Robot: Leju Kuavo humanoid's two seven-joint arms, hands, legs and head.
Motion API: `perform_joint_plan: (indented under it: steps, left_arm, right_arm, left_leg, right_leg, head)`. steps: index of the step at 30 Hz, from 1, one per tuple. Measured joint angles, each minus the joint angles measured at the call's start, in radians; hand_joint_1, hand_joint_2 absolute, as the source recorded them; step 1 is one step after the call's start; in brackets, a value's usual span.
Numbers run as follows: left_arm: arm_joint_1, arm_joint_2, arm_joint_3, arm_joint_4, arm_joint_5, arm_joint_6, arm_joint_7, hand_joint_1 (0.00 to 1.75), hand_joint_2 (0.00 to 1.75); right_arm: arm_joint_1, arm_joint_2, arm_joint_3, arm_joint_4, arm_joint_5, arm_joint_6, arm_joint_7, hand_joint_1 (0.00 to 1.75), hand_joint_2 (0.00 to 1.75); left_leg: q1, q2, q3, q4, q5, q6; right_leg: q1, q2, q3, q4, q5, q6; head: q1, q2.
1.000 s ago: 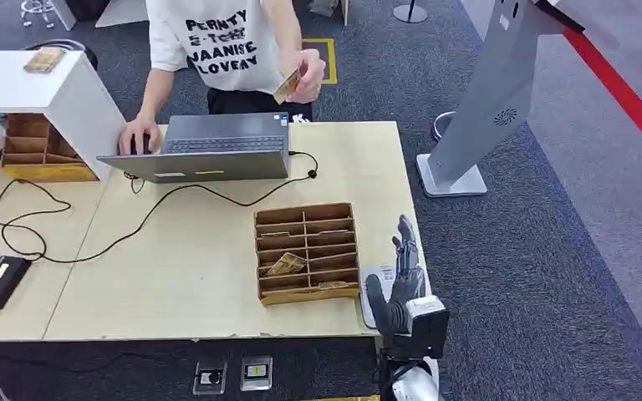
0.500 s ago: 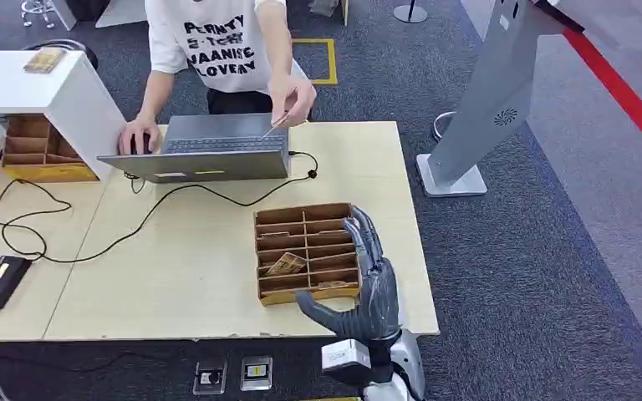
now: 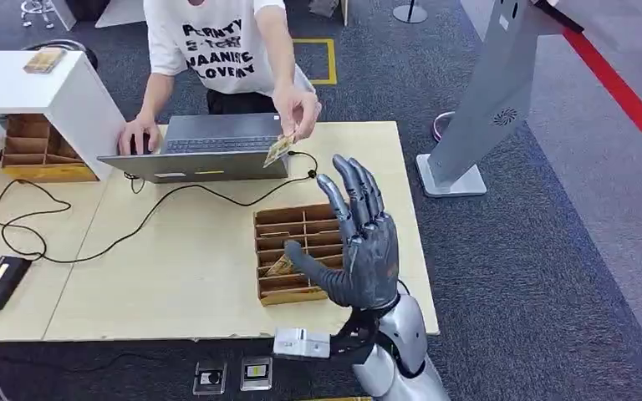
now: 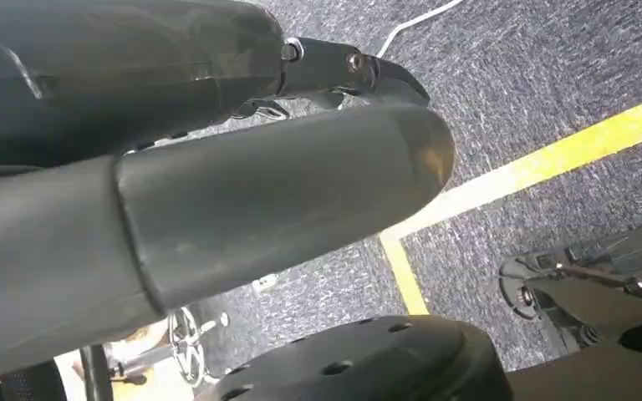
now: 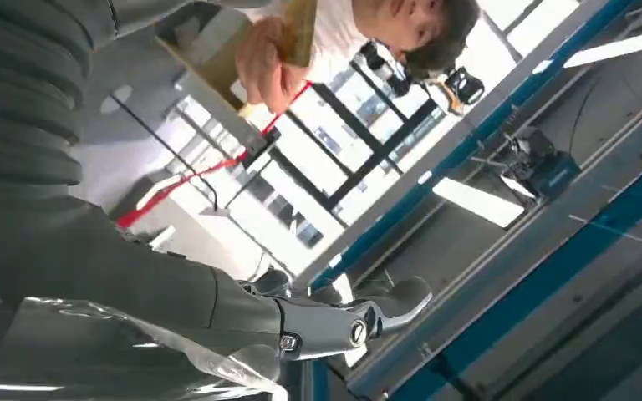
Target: Pass the card to the sensor for recognition and then transmit it.
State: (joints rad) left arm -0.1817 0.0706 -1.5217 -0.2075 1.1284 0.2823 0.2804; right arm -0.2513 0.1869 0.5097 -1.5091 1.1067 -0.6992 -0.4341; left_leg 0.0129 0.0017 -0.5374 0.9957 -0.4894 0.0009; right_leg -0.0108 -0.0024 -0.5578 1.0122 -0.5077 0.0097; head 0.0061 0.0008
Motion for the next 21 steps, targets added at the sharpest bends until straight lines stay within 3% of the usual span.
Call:
perform_joint_plan:
  steps: [4,11,15,18,21]
  left_arm:
    - [0.0,0.0,-0.001,0.0,0.0,0.004,0.005,0.0,0.0]
    - [0.0,-0.001,-0.002,0.0,0.014,0.018,0.013,0.0,0.0]
    - [0.001,-0.001,-0.002,0.0,0.021,0.022,0.013,0.0,0.0]
    - [0.003,0.0,-0.002,0.0,0.031,0.026,0.013,0.0,0.0]
    - [0.004,0.0,-0.002,0.0,0.032,0.027,0.012,0.0,0.0]
  right_arm:
    - [-0.049,0.005,0.002,0.003,0.065,0.001,0.073,0.0,1.75]
    - [-0.228,-0.005,0.077,0.085,0.218,0.003,0.34,0.0,1.75]
    - [-0.305,-0.013,0.141,0.159,0.239,0.003,0.409,0.0,1.75]
    - [-0.374,-0.019,0.197,0.222,0.262,0.004,0.5,0.0,1.75]
    - [-0.421,-0.027,0.25,0.276,0.278,0.003,0.541,0.0,1.75]
  left_leg:
    - [0.0,0.0,0.0,0.0,0.0,0.0]
    - [0.0,0.0,-0.001,0.0,0.001,0.0]
    - [0.0,-0.001,-0.001,0.0,0.001,0.0]
    - [0.0,-0.001,-0.001,0.0,0.001,0.0]
    - [0.0,-0.002,-0.001,0.0,0.001,0.0]
  right_leg:
    - [0.0,0.0,0.0,0.0,0.0,0.0]
    - [0.0,-0.001,0.0,0.0,0.0,0.0]
    - [0.0,-0.001,0.0,0.001,0.0,0.0]
    - [0.0,-0.001,0.0,0.001,0.0,0.0]
    - [0.0,-0.002,0.0,0.001,0.0,0.0]
  head:
    - [0.0,0.0]
    - [0.0,0.0]
    - [0.0,0.0]
    - [0.0,0.0]
    - [0.0,0.0]
